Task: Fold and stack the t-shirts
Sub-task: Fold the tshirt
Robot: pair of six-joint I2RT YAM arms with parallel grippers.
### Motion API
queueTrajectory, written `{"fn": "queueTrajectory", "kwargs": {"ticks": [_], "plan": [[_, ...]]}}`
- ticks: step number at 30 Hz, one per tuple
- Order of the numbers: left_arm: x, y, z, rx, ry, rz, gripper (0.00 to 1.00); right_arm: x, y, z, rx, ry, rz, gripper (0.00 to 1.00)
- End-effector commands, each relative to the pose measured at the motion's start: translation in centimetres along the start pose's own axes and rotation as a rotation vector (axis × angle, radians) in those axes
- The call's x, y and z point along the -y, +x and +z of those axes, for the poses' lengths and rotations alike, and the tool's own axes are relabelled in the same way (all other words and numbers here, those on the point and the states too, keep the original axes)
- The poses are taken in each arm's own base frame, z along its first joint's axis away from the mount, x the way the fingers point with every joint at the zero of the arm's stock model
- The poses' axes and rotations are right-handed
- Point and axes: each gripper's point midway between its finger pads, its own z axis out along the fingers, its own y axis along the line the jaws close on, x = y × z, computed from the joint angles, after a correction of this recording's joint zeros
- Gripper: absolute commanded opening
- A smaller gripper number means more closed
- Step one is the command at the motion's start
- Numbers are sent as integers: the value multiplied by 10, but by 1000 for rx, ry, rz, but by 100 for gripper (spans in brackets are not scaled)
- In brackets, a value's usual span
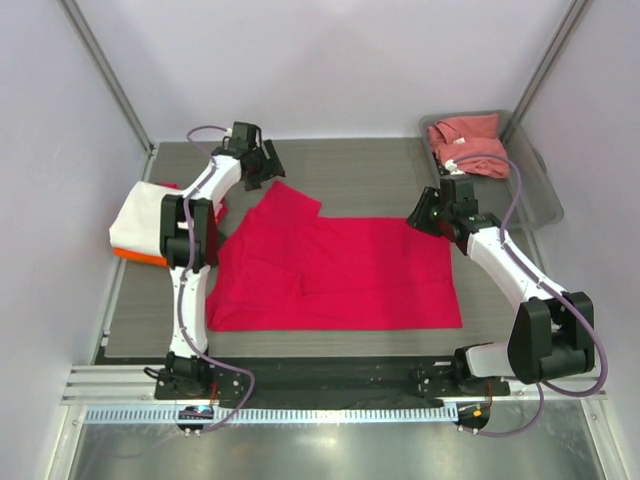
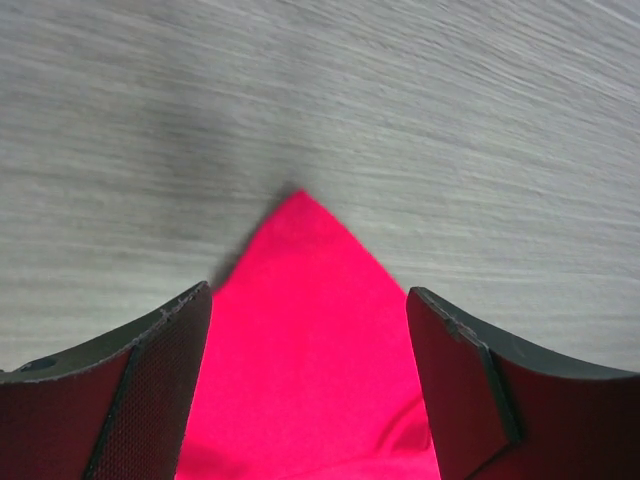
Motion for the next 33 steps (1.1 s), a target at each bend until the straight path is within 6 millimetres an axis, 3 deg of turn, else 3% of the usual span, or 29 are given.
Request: {"fn": "queueTrajectory", "kwargs": {"ticks": [1, 7, 12, 16, 20, 21, 22, 26, 27, 28, 33], "plan": [[-1, -4, 3, -18, -46, 37, 79, -21, -19, -9, 77, -93, -24, 38], [-11, 9, 26, -61, -81, 29, 77, -21, -14, -8, 67, -109, -23, 38], [-16, 27, 39, -126, -85, 19, 63, -20, -10, -3, 49, -104, -18, 38], [-15, 37, 39, -170, -67, 13, 40, -19, -10, -3, 50, -97, -19, 38], [-14, 44, 37, -194, -42, 6, 26, -18, -9, 0, 41, -93, -17, 38], [-16, 43, 38, -191, -44, 4, 19, -17, -7, 2, 33, -90, -15, 38], [-17, 40, 37, -181, -39, 0, 0, -17, -6, 4, 26, -90, -14, 38], [-27, 22, 32, -141, -39, -40, 0, -11, -1, 17, -4, -59, -5, 35], [-34, 23, 31, -141, -50, -50, 0, -8, 0, 21, -13, -43, -4, 34], [-39, 8, 24, -100, -51, -63, 0, -7, 1, 27, -30, -30, 2, 33], [-75, -18, 7, -29, -105, -115, 0, -11, -2, 47, -40, 20, -16, 33]]}}
